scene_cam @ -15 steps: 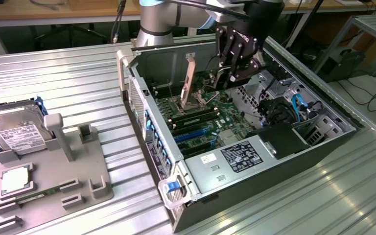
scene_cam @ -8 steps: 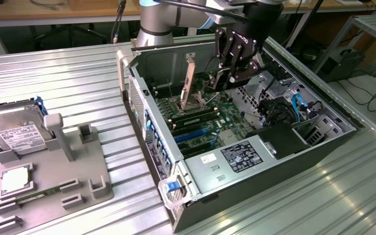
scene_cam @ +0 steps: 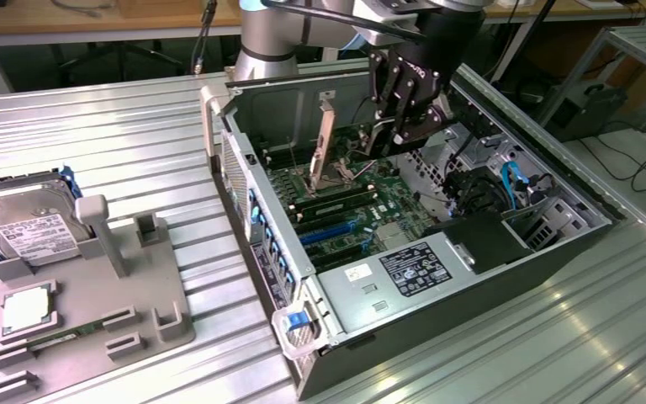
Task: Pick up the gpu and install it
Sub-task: 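Insert the gpu into the slot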
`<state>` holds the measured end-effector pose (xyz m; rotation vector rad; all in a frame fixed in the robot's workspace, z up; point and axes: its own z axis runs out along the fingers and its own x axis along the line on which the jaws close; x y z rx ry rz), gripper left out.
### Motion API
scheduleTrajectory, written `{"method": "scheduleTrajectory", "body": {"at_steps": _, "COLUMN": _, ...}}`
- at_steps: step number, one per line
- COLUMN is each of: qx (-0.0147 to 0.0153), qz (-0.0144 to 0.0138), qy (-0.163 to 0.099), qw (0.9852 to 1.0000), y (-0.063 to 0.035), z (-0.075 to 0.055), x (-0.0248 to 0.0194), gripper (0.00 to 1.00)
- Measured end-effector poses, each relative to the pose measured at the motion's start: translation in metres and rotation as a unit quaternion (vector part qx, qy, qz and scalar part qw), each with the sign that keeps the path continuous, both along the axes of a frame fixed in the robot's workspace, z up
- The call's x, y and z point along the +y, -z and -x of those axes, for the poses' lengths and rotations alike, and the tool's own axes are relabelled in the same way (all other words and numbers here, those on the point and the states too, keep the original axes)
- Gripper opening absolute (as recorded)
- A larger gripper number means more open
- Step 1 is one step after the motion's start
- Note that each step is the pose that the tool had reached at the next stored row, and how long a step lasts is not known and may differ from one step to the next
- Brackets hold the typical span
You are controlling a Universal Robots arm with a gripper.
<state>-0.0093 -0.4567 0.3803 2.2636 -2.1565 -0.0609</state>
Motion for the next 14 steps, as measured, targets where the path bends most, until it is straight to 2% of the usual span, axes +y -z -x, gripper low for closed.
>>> {"method": "scheduleTrajectory", "body": {"at_steps": 14, "qx": 0.0001, "qz": -0.0004, "qy": 0.0, "qw": 1.0, "y": 0.0048, "z": 0.0, "x": -0.0001, "gripper": 0.28}}
